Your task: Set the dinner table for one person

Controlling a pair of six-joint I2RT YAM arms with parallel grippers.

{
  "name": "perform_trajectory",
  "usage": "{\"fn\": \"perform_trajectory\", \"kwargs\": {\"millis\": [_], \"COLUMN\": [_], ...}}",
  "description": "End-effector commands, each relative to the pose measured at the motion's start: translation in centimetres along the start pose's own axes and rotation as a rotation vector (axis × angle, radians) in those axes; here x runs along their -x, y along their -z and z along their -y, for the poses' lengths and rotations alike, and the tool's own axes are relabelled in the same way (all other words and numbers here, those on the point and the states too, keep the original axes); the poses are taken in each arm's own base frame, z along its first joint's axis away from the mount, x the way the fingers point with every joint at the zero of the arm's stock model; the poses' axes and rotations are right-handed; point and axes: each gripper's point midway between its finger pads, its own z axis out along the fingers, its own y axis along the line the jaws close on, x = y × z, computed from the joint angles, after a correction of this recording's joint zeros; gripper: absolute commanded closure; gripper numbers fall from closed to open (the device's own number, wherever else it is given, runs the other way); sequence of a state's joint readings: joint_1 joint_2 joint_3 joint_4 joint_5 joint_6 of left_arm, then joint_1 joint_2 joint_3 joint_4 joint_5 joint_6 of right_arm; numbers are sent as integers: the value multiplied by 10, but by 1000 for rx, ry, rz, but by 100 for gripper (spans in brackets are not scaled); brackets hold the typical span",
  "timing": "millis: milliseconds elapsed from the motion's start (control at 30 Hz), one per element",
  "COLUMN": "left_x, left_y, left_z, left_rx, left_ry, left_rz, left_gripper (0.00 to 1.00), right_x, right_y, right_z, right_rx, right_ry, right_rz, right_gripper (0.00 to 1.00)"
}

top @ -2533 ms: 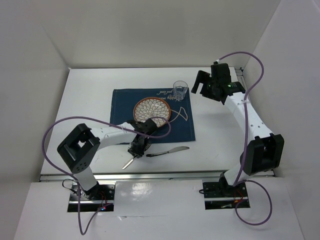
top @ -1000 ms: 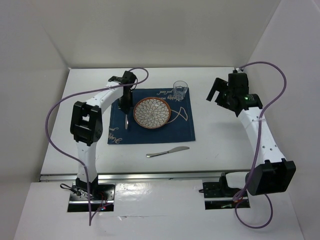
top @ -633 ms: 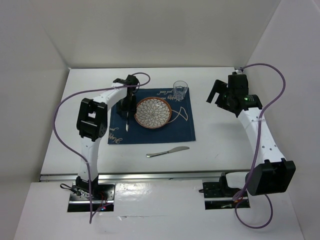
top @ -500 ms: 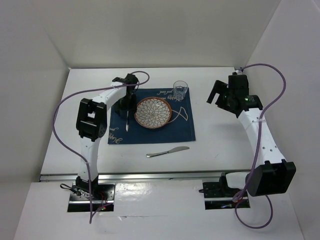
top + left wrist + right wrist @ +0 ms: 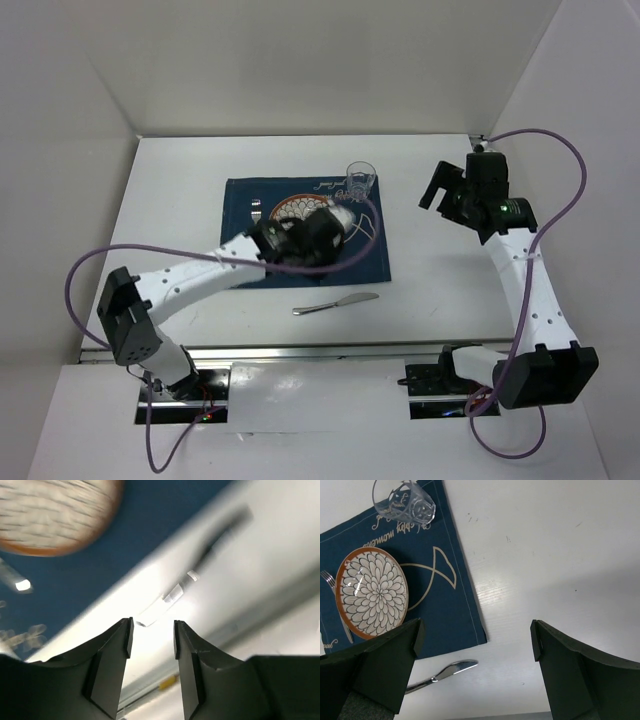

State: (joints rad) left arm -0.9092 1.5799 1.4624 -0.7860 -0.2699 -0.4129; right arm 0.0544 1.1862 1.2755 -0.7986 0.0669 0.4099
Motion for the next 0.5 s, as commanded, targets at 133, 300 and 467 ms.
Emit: {"fn": "perform_trajectory", "kwargs": {"millis": [133, 300, 467], "left_x": [-95, -112, -113], "left_y": [-54, -76, -99], "left_z": [64, 65, 69], "left_rx": [-155, -132, -111], "left_ry": [-224, -254, -302], "left_rz": [-191, -239, -265], "left_gripper": [43, 37, 32], "right_x": [16, 17, 14], "right_y": [26, 35, 33], "right_z": [5, 7, 9], "right_rx": [-16, -20, -24], "right_ry": [-10, -1, -1], "right_rz": [58, 72, 62], "right_gripper": [0, 0, 0]}}
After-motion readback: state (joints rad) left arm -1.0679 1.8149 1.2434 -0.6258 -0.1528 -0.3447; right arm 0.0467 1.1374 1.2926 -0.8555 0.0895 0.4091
